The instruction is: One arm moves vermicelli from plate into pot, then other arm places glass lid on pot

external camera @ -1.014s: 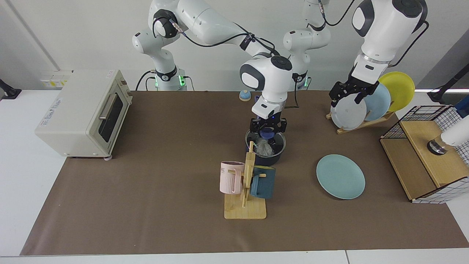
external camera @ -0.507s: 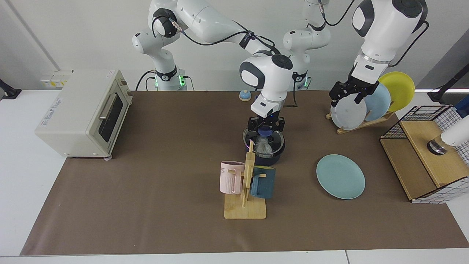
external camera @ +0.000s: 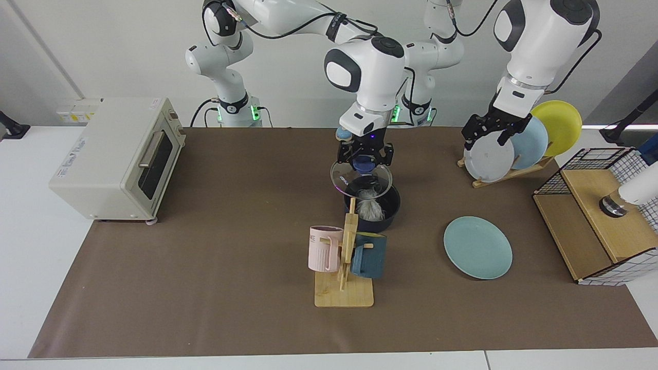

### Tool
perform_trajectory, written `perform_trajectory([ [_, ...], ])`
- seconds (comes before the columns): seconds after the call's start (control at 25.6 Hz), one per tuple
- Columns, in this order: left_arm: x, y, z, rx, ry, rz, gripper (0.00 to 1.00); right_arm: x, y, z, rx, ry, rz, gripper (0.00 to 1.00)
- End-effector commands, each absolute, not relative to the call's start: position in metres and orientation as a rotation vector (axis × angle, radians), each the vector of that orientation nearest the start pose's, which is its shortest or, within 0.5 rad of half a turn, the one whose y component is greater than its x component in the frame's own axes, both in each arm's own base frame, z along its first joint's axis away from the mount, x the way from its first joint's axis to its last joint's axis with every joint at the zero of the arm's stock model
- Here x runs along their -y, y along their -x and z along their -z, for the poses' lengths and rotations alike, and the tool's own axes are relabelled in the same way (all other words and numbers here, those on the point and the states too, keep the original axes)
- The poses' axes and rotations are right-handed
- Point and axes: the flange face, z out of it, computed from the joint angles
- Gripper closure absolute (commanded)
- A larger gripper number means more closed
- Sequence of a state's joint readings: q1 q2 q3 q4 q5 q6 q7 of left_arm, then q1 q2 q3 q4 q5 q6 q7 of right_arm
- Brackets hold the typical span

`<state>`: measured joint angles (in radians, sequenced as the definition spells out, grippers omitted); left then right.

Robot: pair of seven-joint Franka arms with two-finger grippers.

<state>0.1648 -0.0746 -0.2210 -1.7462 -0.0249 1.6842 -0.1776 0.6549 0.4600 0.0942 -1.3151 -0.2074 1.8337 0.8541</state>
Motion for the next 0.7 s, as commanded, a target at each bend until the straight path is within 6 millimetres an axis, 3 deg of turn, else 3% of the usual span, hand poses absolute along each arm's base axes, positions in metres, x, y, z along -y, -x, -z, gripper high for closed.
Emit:
perform_trajectory([
  [0.0, 0.037, -0.534, -0.596, 0.190, 3.149, 0.021, 0.00, -0.384, -0.540, -0.489, -0.107, 3.232, 0.215, 1.00],
  [0.16, 0.051, -0.531, -0.596, 0.132, 3.161, 0.019, 0.00, -0.321, -0.547, -0.489, -0.097, 3.238, 0.186, 1.00],
  [0.27, 0.053, -0.536, -0.595, 0.006, 3.166, 0.052, 0.00, -0.290, -0.550, -0.470, -0.137, 3.230, 0.186, 1.00],
  [0.35, 0.055, -0.541, -0.596, -0.131, 3.163, 0.094, 0.00, -0.258, -0.557, -0.456, -0.139, 3.225, 0.200, 1.00],
  [0.43, 0.069, -0.544, -0.593, -0.202, 3.164, 0.133, 0.00, -0.228, -0.567, -0.441, -0.068, 3.213, 0.229, 1.00],
  [0.55, 0.085, -0.553, -0.573, -0.236, 3.173, 0.119, 0.00, -0.191, -0.587, -0.422, -0.047, 3.200, 0.269, 1.00],
  [0.66, 0.120, -0.561, -0.544, -0.314, 3.176, 0.052, 0.01, -0.177, -0.610, -0.398, -0.076, 3.180, 0.295, 1.00],
])
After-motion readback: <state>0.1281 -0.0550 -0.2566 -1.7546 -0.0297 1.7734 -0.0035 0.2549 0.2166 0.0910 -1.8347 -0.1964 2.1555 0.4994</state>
